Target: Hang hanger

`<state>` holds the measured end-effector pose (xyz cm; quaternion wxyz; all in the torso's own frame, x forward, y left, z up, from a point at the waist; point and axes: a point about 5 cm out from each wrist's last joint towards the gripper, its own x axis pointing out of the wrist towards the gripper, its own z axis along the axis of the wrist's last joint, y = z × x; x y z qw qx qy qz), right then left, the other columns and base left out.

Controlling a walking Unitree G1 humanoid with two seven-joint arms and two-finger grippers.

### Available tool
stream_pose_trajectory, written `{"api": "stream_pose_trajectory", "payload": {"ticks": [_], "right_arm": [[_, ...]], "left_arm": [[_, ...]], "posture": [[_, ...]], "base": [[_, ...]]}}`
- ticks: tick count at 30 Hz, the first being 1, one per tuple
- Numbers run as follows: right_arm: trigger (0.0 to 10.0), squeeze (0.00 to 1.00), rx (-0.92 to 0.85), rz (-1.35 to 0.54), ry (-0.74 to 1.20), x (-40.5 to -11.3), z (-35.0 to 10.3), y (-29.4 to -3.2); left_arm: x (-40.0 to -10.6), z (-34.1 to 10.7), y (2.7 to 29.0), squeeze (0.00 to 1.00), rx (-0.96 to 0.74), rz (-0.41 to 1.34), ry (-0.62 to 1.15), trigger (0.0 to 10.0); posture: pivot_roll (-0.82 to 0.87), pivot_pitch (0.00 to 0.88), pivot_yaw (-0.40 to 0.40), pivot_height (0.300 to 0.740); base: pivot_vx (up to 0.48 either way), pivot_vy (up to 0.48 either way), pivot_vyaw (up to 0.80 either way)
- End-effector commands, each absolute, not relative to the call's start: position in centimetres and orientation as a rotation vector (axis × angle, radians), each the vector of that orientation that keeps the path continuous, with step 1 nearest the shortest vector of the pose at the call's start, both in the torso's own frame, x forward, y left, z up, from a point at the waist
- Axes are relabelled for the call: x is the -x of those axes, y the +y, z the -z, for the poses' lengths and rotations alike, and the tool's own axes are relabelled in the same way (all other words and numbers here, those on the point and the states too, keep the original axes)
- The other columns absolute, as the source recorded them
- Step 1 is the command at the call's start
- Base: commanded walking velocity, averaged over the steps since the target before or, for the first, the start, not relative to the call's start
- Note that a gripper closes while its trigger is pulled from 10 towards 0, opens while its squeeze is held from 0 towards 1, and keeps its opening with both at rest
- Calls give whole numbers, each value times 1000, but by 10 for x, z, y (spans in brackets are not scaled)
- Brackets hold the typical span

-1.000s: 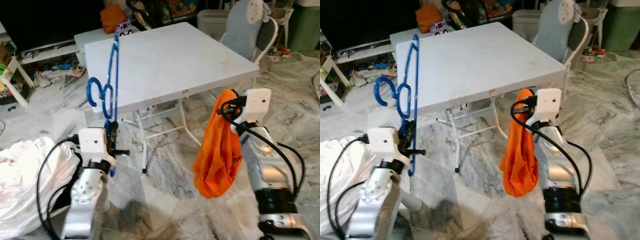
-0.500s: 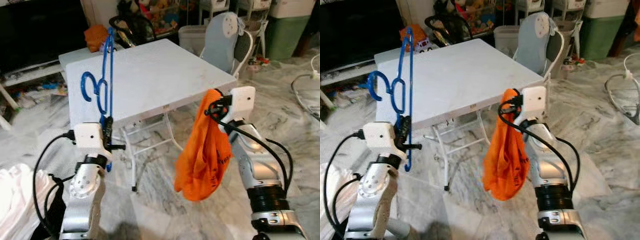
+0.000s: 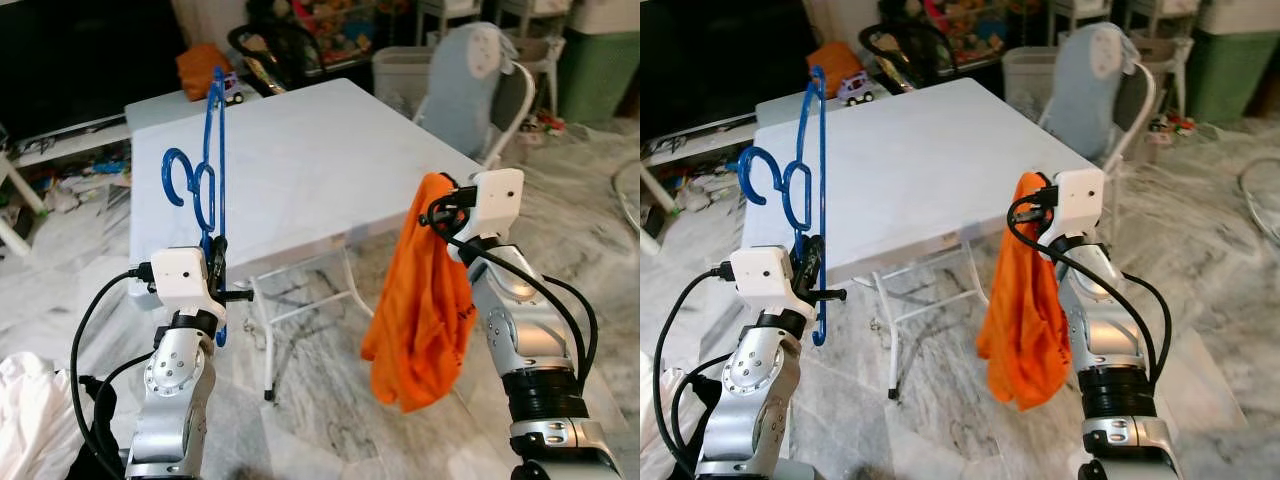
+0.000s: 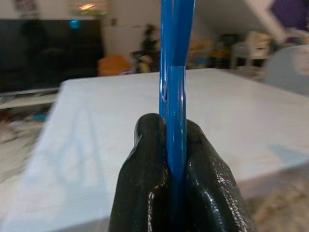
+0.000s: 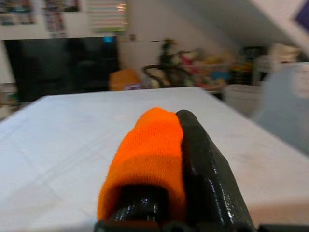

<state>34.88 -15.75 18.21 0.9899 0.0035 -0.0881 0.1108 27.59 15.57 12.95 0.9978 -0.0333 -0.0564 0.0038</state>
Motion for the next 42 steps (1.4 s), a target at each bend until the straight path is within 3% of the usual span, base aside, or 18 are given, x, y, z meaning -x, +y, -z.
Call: {"api": "stream_pose_trajectory", "payload": {"ticks": [1, 24, 42], "right_arm": [[10000, 0, -15, -257, -232, -351, -197, -146], [10000, 0, -28, -248, -254, -355, -203, -149], [10000, 0, -19, -315, -280, -367, -219, -145]], "left_arm": [[-276, -133, 162, 0, 67, -29, -130, 10000], [-276, -130, 158, 0, 77, -47, -115, 10000], [-272, -120, 165, 0, 28, -151, -66, 10000]], "posture": [[-75, 0, 88, 740], [-76, 0, 77, 740], [-67, 0, 63, 740]], "base": [[420, 0, 663], [420, 0, 75], [0, 0, 0]]}}
